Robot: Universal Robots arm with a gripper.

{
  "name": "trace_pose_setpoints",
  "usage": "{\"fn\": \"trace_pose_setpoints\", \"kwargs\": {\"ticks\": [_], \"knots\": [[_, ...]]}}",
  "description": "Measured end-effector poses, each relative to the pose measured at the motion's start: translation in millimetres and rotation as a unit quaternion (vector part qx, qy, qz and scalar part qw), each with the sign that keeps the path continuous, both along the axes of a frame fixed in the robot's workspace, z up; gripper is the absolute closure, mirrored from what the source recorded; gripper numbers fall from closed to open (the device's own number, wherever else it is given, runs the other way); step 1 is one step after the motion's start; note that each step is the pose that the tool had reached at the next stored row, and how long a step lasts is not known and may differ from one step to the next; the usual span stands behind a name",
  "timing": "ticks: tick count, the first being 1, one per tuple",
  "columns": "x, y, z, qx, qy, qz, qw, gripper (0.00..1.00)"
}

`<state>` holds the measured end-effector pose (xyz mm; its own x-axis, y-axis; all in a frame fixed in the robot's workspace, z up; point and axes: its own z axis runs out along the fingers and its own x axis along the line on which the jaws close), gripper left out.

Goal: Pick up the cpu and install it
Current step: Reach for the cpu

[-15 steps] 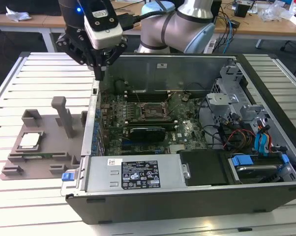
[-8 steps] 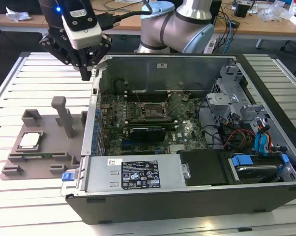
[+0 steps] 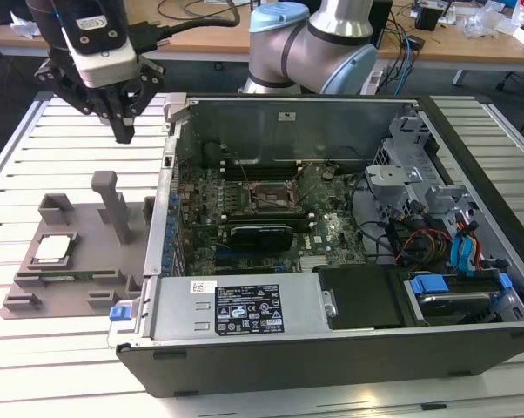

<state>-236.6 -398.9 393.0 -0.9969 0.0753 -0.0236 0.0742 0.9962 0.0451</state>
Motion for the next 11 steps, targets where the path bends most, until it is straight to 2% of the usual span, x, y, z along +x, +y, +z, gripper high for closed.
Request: {"fn": "trace_pose_setpoints", "kwargs": {"ticks": [4,7,11], "knots": [[-16.5,0.0,0.0,0.0,0.0,0.0,1.0,0.89],[-23.4,0.0,0.0,0.0,0.0,0.0,1.0,0.89],[-36.8,0.0,-0.1,0.0,0.0,0.0,1.0,0.89]]}}
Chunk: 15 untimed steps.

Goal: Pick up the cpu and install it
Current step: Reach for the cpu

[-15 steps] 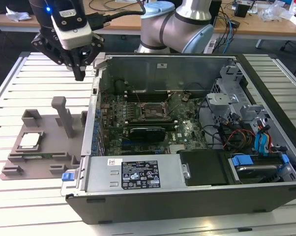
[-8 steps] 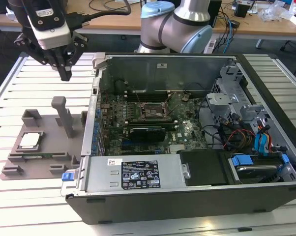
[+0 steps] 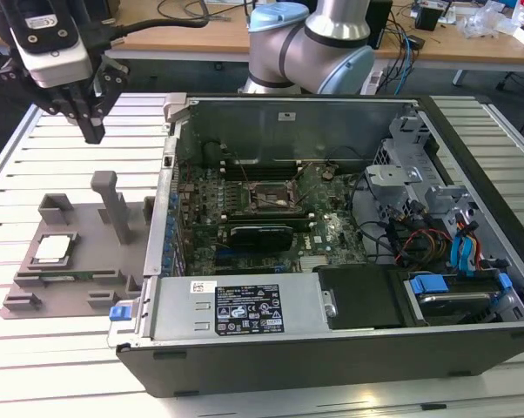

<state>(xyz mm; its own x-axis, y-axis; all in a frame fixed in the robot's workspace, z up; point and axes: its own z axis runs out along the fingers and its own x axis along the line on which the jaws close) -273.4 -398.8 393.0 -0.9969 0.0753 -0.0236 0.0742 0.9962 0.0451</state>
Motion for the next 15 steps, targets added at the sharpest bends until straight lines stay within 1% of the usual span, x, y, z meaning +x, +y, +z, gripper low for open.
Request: {"fn": "trace_pose_setpoints", "kwargs": {"ticks": [4,6,10,15], "knots": [[-10.0,0.0,0.0,0.0,0.0,0.0,1.0,0.89],[-17.6,0.0,-0.1,0.0,0.0,0.0,1.0,0.89],[-25.1,0.0,0.0,0.0,0.0,0.0,1.0,0.89],[-36.6,0.0,-0.1,0.0,0.0,0.0,1.0,0.89]]}}
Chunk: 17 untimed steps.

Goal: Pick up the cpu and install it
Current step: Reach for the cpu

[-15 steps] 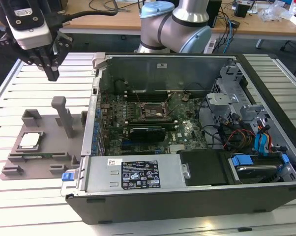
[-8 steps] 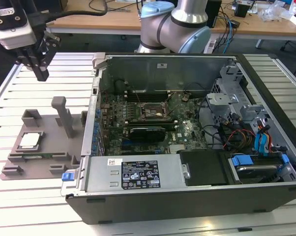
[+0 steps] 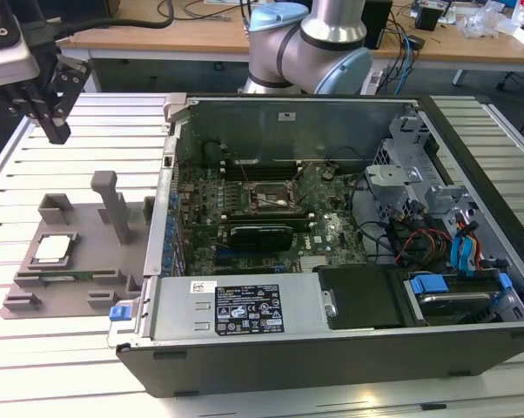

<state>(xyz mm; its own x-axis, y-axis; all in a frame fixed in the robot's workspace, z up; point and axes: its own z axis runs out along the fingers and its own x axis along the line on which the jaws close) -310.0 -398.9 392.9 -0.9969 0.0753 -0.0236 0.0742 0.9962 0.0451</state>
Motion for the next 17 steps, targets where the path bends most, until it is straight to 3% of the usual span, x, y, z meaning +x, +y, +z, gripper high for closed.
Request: {"fn": "trace_pose_setpoints", "kwargs": {"ticks": [11,17], "knots": [[-36.6,0.0,-0.4,0.0,0.0,0.0,1.0,0.89],[-47.7,0.0,-0.4,0.0,0.0,0.0,1.0,0.89]]}}
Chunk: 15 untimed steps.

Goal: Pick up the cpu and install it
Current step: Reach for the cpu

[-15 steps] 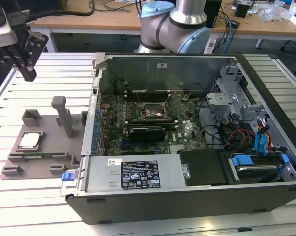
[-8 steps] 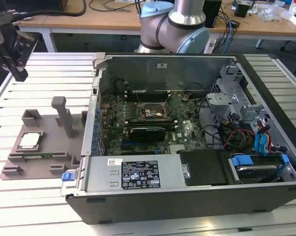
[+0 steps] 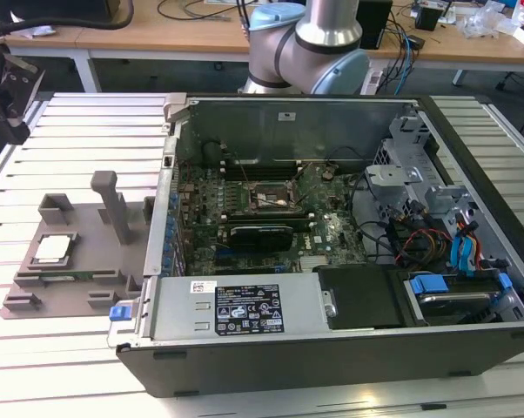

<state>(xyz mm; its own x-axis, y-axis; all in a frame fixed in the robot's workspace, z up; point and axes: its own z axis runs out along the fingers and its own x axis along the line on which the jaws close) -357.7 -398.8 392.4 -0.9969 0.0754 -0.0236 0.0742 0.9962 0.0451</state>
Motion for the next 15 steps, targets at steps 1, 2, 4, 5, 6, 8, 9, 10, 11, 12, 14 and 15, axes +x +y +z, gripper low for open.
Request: {"fn": "trace_pose_setpoints", "kwargs": {"ticks": [1,2,4,5,6,8,9,10,11,12,14,15], "knots": [[-3.4,0.0,-0.1,0.0,0.0,0.0,1.0,0.89],[-5.8,0.0,-0.1,0.0,0.0,0.0,1.0,0.89],[-9.7,0.0,-0.2,0.0,0.0,0.0,1.0,0.89],[-11.9,0.0,-0.2,0.0,0.0,0.0,1.0,0.89],[-13.2,-0.2,-0.2,0.0,0.0,0.0,1.0,0.89],[-14.1,-3.1,-0.2,0.0,0.0,0.0,1.0,0.89],[-14.9,-6.6,-0.2,0.0,0.0,0.0,1.0,0.89],[-16.1,-10.4,-0.2,0.0,0.0,0.0,1.0,0.89],[-16.6,-11.8,-0.2,0.0,0.0,0.0,1.0,0.89],[-16.8,-12.3,-0.2,0.0,0.0,0.0,1.0,0.89],[-17.5,-14.0,-0.2,0.0,0.0,0.0,1.0,0.89],[-17.5,-14.0,-0.2,0.0,0.0,0.0,1.0,0.89]]}}
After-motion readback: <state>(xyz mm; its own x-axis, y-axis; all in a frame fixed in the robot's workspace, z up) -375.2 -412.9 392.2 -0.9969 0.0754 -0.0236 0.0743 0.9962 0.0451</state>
